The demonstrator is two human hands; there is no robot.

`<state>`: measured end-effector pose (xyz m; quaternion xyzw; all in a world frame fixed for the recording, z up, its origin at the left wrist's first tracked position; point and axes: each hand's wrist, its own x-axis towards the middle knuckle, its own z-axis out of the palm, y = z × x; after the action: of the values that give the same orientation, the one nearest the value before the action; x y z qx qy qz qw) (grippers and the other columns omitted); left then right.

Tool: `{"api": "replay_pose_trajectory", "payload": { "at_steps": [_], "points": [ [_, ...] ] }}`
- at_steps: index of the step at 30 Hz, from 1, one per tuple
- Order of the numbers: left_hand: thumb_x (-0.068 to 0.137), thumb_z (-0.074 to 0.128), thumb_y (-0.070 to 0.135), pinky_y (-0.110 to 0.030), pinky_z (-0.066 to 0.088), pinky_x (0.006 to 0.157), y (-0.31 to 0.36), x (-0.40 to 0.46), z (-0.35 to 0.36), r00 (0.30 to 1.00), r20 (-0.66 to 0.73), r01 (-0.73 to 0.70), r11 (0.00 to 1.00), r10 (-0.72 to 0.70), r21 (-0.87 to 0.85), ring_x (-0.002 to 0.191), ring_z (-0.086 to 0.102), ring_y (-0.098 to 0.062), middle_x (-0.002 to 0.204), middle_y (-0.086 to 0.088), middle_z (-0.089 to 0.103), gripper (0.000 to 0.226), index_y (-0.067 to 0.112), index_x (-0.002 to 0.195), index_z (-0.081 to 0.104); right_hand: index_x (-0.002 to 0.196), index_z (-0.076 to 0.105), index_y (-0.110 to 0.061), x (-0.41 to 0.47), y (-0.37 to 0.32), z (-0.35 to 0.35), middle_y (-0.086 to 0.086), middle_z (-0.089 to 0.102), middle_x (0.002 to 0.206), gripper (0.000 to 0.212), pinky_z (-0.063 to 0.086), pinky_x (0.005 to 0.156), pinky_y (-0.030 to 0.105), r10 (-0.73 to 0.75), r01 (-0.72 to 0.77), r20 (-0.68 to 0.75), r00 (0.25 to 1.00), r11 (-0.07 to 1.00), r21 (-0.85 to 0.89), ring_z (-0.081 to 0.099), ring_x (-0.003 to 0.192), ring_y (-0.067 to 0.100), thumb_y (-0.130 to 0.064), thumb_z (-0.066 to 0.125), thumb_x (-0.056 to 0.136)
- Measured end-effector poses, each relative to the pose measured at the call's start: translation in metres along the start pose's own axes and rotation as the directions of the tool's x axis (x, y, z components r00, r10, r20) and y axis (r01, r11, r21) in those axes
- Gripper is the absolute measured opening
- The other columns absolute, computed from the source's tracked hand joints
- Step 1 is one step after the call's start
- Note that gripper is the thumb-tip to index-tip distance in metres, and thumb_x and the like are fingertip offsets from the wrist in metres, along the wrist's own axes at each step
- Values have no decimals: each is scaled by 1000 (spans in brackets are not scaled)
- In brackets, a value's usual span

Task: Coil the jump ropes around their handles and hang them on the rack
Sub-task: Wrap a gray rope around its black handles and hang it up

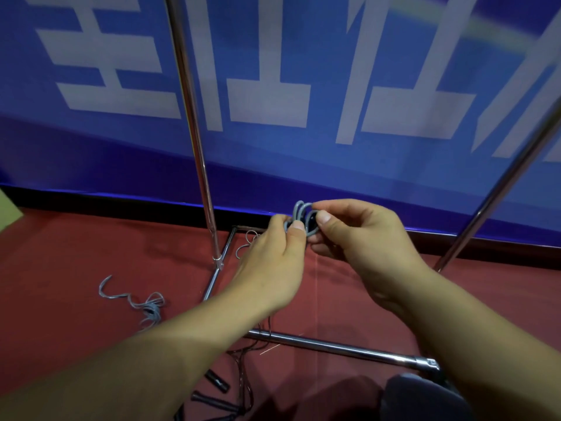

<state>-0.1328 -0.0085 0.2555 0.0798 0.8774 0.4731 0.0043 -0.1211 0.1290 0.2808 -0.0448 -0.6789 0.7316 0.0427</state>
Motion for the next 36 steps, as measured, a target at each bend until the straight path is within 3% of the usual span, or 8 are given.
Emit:
{"api": "replay_pose_trajectory", "payload": {
  "at_steps": [4, 8, 17, 20, 23, 27, 34, 36],
  "points": [
    [105, 30, 43, -40, 42, 75, 1, -1, 0, 998, 15, -54, 998, 53, 42, 89, 57, -25, 85, 3, 58, 28, 24, 94, 46, 110, 64, -9, 0, -4, -3, 11, 68, 79, 16, 59, 63, 27, 120, -122, 24, 993, 985, 120, 69, 67, 18, -5, 64, 95],
    [104, 30, 45, -38, 39, 69, 2, -2, 1, 998, 20, -65, 995, 64, 79, 83, 57, -21, 80, 4, 57, 32, 25, 83, 43, 99, 67, -6, 1, -4, -5, 8, 68, 75, 7, 58, 60, 26, 172, -178, 62, 983, 977, 115, 65, 62, 13, -8, 61, 97],
    [99, 29, 57, -33, 43, 73, -1, 0, 4, 988, 91, -136, 986, 128, 93, 80, 57, -10, 83, 6, 59, 41, 21, 97, 50, 89, 65, -15, 5, 0, -12, 1, 64, 72, 7, 52, 57, 23, 89, -90, -4, 996, 995, -41, 60, 59, 8, -14, 64, 96],
    [99, 33, 55, -21, 41, 69, -3, 0, 3, 984, 112, -151, 985, 141, 88, 80, 59, -4, 84, 7, 62, 43, 19, 108, 53, 90, 62, -15, 4, 1, -13, 7, 60, 77, 8, 52, 59, 23, 47, -45, 14, 999, 992, -118, 60, 62, 9, -17, 62, 98],
    [100, 38, 52, -15, 40, 62, -5, 1, 3, 982, 106, -167, 983, 158, 79, 71, 56, 8, 75, 9, 59, 34, 22, 101, 53, 91, 60, -14, 4, 3, -11, 10, 55, 80, 10, 52, 61, 25, 22, -18, 30, 999, 990, -143, 57, 64, 11, -18, 58, 100],
    [99, 41, 52, -20, 31, 53, -6, 2, 4, 987, 51, -159, 980, 154, 123, 61, 49, -3, 67, 9, 51, 33, 27, 79, 44, 88, 61, -13, 4, 5, -7, 11, 56, 78, 11, 53, 60, 24, 16, -15, 11, 1000, 992, -123, 57, 66, 15, -18, 62, 98],
    [97, 42, 58, -24, 30, 52, -9, 7, -1, 992, -39, -121, 992, 123, 47, 49, 49, -2, 50, 19, 52, 46, 24, 66, 43, 74, 63, -12, 4, -3, -6, 3, 61, 59, 27, 53, 59, 27, 54, -54, 16, 998, 999, -6, 58, 58, 13, -25, 62, 98],
    [93, 40, 66, -33, 33, 56, -14, 9, -2, 989, -62, -131, 991, 132, 22, 50, 43, -7, 48, 16, 48, 53, 23, 61, 42, 73, 63, -13, 4, -3, -6, 1, 61, 59, 28, 52, 59, 27, 81, -81, 43, 996, 997, -4, 58, 58, 12, -26, 61, 99]
  ]
}}
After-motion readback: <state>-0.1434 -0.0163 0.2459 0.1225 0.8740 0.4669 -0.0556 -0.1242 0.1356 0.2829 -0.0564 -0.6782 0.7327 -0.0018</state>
